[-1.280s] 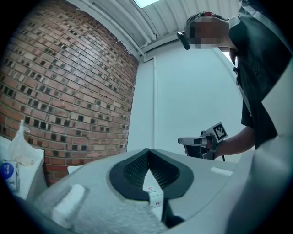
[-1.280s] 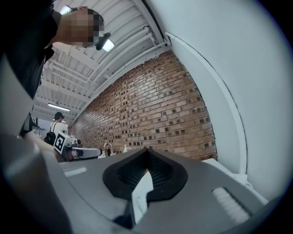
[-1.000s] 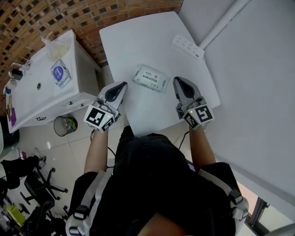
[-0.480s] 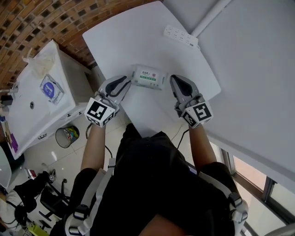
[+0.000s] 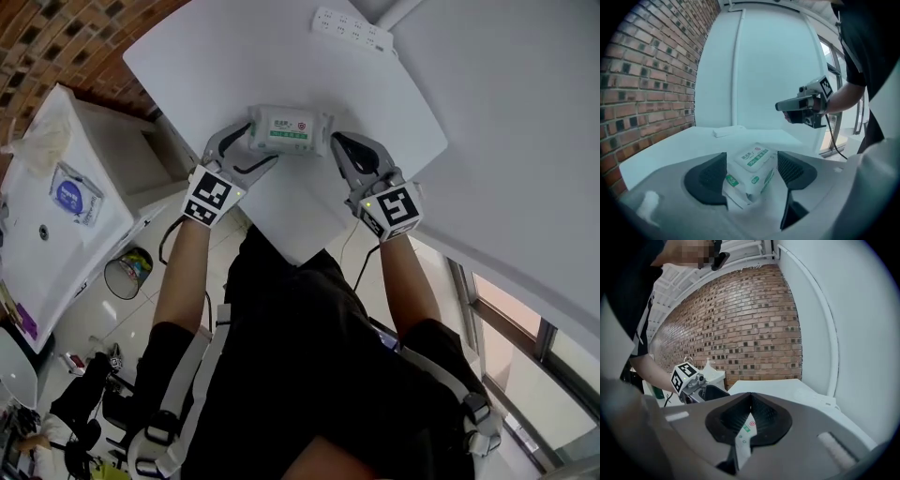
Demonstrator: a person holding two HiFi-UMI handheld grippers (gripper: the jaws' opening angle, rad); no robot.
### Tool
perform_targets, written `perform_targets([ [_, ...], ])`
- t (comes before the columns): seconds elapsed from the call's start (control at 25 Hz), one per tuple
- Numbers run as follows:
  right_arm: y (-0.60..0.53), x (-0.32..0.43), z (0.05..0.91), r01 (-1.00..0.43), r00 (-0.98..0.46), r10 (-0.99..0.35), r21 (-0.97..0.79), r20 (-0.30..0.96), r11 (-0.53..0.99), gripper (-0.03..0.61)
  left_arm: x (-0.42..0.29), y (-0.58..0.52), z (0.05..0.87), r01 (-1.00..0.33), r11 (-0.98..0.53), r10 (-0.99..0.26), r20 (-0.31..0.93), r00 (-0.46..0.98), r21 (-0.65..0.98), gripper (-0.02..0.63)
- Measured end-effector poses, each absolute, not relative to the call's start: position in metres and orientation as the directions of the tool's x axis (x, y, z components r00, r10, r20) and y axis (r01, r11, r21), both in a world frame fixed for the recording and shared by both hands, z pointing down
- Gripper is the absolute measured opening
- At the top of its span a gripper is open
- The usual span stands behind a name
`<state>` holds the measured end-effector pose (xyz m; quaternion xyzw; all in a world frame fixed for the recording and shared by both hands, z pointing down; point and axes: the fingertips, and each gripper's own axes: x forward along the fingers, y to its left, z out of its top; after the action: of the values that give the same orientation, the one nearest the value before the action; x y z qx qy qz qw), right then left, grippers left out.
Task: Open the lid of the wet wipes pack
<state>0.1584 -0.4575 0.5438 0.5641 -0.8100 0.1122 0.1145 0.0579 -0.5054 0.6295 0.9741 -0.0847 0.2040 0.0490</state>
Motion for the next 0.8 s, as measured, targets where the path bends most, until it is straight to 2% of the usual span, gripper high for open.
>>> perform_targets([
  [0.16, -0.460, 0.155, 0.565, -0.934, -0.334, -0.857, -0.013, 0.392, 0.358, 0.008, 0.067, -0.508, 0.653, -0.133, -0.990, -0.096, 0.451, 0.887, 0.052, 0.350],
  [0.2, -0.462, 0.152, 0.571, -0.929, -0.339, -0.847, -0.001, 0.409, 0.371, 0.024, 0.070, -0.507, 0.658, -0.113, -0.993, -0.080, 0.463, 0.883, 0.045, 0.350],
  [0.24, -0.464, 0.149, 0.576, -0.924, -0.344, -0.836, 0.005, 0.427, 0.382, 0.076, 0.071, -0.505, 0.665, -0.089, -0.995, -0.060, 0.478, 0.876, 0.037, 0.350],
  [0.36, -0.471, 0.141, 0.590, -0.914, -0.351, -0.806, 0.013, 0.477, 0.406, 0.129, 0.073, -0.499, 0.679, -0.049, -0.998, -0.021, 0.495, 0.869, 0.044, 0.350],
  [0.6, -0.479, 0.122, 0.621, -0.825, -0.375, -0.711, 0.136, 0.595, 0.549, 0.192, 0.075, -0.500, 0.683, -0.052, -0.998, -0.035, 0.492, 0.870, 0.020, 0.345],
  [0.8, -0.479, 0.109, 0.648, -0.737, -0.412, -0.609, 0.144, 0.678, 0.660, 0.241, 0.076, -0.498, 0.683, -0.038, -0.999, -0.020, 0.484, 0.875, 0.027, 0.342],
])
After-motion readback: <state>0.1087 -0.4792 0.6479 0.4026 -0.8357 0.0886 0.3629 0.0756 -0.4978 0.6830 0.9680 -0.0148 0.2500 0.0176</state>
